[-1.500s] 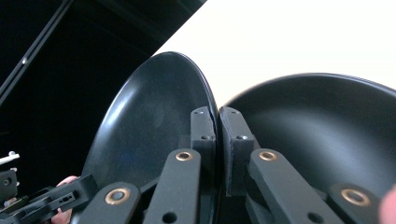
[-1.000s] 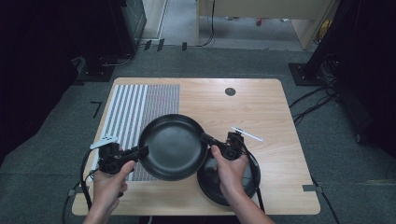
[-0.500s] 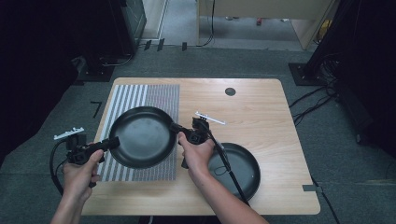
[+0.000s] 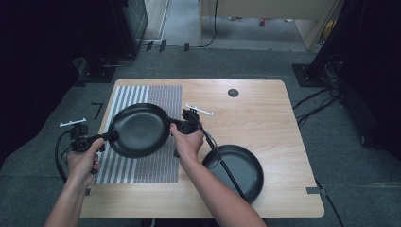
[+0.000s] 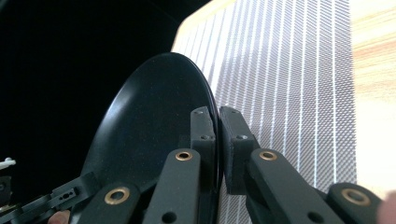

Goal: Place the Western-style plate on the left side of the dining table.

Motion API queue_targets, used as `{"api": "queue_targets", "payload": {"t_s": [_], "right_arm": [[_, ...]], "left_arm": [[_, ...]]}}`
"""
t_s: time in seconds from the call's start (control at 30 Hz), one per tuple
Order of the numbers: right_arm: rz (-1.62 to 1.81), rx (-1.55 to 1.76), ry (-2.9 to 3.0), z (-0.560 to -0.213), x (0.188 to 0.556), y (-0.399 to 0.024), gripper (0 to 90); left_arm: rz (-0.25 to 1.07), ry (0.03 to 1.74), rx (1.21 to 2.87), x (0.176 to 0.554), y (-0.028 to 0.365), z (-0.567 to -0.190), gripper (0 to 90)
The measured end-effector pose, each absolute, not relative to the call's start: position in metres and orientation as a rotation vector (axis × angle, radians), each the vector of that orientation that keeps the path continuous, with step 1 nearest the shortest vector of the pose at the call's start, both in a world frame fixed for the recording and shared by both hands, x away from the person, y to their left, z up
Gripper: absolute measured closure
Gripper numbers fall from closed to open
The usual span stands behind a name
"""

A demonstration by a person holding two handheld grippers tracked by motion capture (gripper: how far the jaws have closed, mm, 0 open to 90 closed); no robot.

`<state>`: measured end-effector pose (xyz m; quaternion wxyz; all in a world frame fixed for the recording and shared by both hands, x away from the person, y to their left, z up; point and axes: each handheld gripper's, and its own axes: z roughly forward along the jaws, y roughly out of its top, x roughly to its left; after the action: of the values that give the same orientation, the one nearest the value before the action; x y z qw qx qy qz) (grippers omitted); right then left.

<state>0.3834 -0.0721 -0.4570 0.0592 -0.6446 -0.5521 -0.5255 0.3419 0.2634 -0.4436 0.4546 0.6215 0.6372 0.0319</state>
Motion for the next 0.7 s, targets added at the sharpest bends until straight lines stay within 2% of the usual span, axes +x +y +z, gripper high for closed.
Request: {"api": "queue_targets", "payload": {"t_s": [0.37,0.7], "right_arm": [[-1.579,-2.019,-1.668,-0.482,0.417,-0.056,85.5],[-1.559,-2.073,-1.667,-0.508,0.439,-0.049,85.1]], "left_arm": [[0.069,1.664,1.491,0.384,0.271,-0.471,70.8],[0.062,1.734,1.478,0.406,0.269,-0.495,70.5]]}}
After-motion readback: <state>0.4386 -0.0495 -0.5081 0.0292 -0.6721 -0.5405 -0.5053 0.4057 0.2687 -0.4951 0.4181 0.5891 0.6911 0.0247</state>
